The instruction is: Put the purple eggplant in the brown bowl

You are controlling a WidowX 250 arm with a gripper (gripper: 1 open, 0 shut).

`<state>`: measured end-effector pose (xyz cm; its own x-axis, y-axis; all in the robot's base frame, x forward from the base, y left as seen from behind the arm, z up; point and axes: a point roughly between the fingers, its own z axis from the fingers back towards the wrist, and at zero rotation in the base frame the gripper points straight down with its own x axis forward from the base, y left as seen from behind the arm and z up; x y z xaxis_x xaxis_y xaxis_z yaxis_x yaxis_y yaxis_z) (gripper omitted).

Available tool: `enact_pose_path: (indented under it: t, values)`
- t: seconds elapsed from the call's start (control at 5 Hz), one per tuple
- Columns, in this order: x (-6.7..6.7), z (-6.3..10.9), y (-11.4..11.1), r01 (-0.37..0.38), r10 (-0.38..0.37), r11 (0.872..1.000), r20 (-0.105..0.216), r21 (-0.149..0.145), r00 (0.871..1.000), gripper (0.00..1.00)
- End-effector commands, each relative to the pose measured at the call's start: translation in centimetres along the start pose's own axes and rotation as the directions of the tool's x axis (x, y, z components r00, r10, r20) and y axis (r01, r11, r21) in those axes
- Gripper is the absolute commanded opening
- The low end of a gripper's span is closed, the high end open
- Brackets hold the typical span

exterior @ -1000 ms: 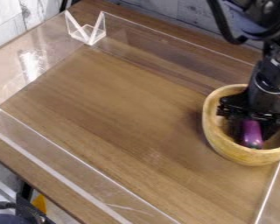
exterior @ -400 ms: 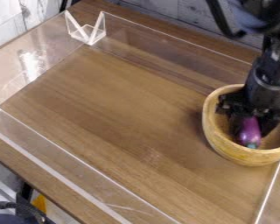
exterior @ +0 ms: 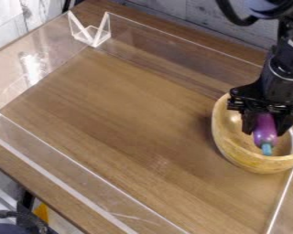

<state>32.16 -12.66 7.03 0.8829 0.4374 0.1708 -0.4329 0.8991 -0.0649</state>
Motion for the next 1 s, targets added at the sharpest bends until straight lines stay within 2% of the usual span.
enact_pose_path:
  t: [0.0,0.4,0.8]
  values:
    - [0.1,2.7,-0.5,-0.005,0.007,0.999,0.045,-0.052,0.999,0.00]
    - [0.2,1.1,-0.5,-0.020,0.023,0.998,0.049,-0.053,0.999,0.00]
    - [0.7,-0.9,-0.6,0.043,-0.040,0.997,0.049,-0.070,0.998,0.00]
